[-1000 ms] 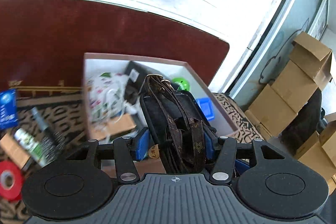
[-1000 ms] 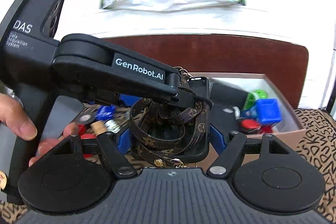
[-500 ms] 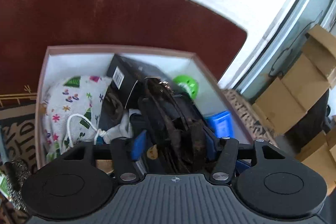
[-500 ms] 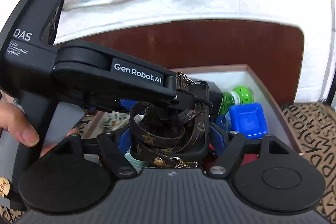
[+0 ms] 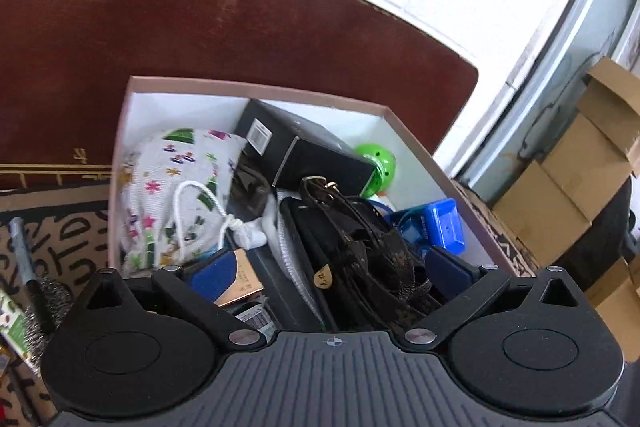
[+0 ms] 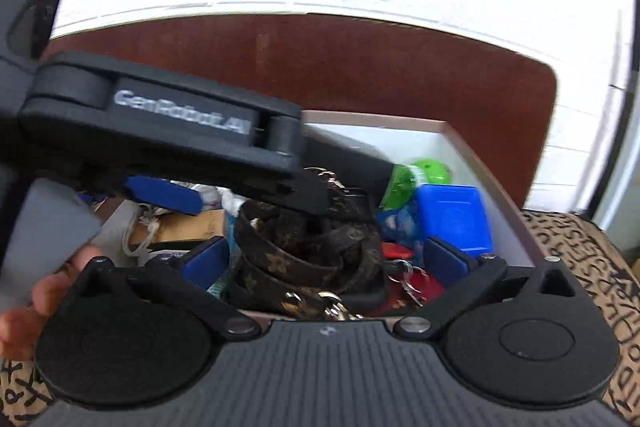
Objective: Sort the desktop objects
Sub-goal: 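Lift the brown phone bag with both grippers and release it into the cardboard box, then withdraw both grippers from the cardboard box back over the table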
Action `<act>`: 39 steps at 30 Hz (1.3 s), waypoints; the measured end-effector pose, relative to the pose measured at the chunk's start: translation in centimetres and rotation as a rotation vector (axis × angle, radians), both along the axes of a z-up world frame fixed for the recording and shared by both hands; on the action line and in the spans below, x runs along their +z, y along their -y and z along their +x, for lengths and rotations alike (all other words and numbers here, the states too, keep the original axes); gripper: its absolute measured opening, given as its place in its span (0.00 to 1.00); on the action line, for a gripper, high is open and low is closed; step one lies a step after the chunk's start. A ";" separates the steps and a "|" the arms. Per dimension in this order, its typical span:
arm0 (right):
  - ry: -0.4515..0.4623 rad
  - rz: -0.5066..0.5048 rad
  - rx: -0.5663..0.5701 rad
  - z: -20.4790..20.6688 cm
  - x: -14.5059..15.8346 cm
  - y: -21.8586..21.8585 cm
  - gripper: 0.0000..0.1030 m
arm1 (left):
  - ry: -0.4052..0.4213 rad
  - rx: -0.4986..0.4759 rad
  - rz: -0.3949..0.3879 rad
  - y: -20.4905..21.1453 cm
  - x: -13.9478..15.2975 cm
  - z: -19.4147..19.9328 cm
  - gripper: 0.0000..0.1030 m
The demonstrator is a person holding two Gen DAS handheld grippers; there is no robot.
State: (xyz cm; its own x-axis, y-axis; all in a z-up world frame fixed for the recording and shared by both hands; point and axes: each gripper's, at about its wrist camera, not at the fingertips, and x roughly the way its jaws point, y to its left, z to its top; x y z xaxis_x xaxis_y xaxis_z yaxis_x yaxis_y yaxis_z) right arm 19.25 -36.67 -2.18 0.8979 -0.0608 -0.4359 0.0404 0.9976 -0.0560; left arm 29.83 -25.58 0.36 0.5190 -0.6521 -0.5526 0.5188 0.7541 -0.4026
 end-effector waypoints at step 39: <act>0.027 0.009 0.094 -5.4 2.0 -4.1 1.00 | 0.131 0.048 0.166 -2.6 1.2 -8.9 1.00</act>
